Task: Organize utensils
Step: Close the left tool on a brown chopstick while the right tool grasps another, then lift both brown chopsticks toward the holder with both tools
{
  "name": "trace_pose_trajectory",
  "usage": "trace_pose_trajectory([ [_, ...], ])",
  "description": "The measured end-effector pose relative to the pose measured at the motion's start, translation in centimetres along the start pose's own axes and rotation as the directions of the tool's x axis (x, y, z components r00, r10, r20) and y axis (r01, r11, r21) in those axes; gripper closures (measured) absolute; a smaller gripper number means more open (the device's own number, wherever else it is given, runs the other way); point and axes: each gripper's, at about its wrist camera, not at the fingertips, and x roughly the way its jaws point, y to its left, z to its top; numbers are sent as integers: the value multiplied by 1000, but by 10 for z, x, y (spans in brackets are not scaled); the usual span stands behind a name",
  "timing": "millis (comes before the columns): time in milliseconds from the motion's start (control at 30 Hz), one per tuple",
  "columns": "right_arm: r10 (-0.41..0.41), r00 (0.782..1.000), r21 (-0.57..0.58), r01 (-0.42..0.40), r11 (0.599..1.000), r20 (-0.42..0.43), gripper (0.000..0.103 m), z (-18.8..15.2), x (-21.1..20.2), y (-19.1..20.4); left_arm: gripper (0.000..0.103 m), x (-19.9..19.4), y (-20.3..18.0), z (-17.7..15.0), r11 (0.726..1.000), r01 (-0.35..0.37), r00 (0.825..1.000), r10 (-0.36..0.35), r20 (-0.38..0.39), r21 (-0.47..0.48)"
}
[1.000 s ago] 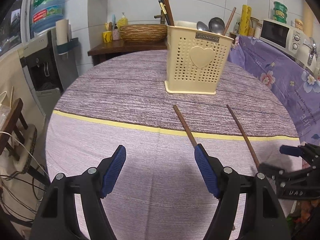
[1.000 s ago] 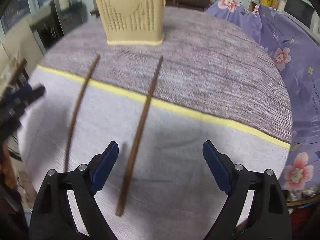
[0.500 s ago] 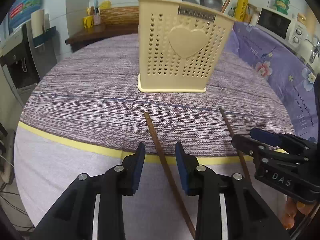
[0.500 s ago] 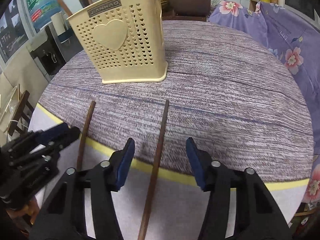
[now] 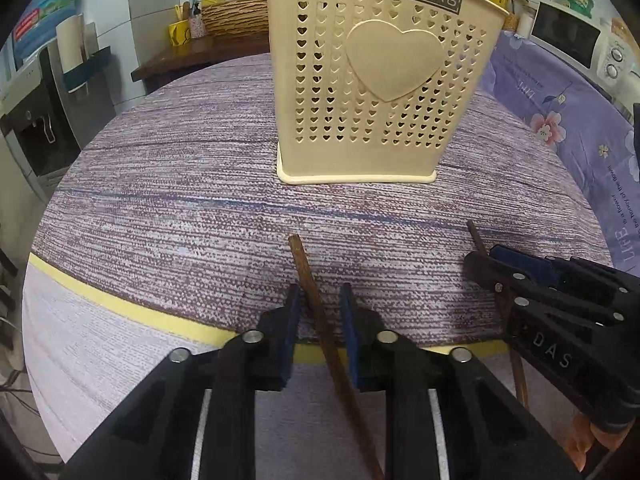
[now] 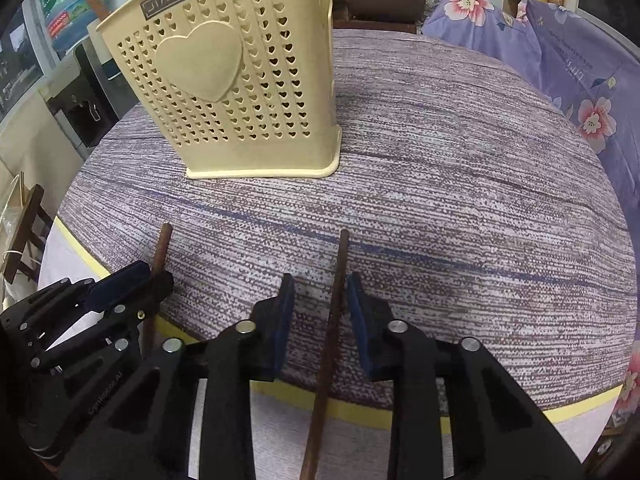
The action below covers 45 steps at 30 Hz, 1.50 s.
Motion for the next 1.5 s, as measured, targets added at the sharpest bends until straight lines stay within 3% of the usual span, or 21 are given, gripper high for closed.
trace_pose_trajectory([
  [133,-15,1000,-15,15,1000,7,95,7,5,2,92,5,0,7,1000,3,1000,-3,-2,-12],
  [433,35,999,-13,-35,999,26,95,13,9,-8,94,6,-8,11,1000,1,1000,-1,17,1],
  [633,90,990,-3,-90,996,104,96,14,-18,-8,94,-27,-5,17,999,42,994,-41,104,-3],
  [800,127,970,-31,-124,992,208,96,18,-63,-4,95,-75,1,26,996,90,974,-89,211,3],
  [1033,161,923,-67,-147,987,351,96,19,-137,-11,95,-146,10,31,993,113,923,-117,366,32],
  [1267,167,874,-73,-151,986,455,97,17,-196,-25,95,-176,20,37,994,101,891,-110,440,45],
  [1333,163,865,-82,-141,987,475,97,18,-208,-24,95,-177,18,39,994,97,888,-109,447,51],
  [1500,149,865,-90,-121,989,479,97,20,-210,-21,95,-175,14,42,994,91,889,-107,445,58],
])
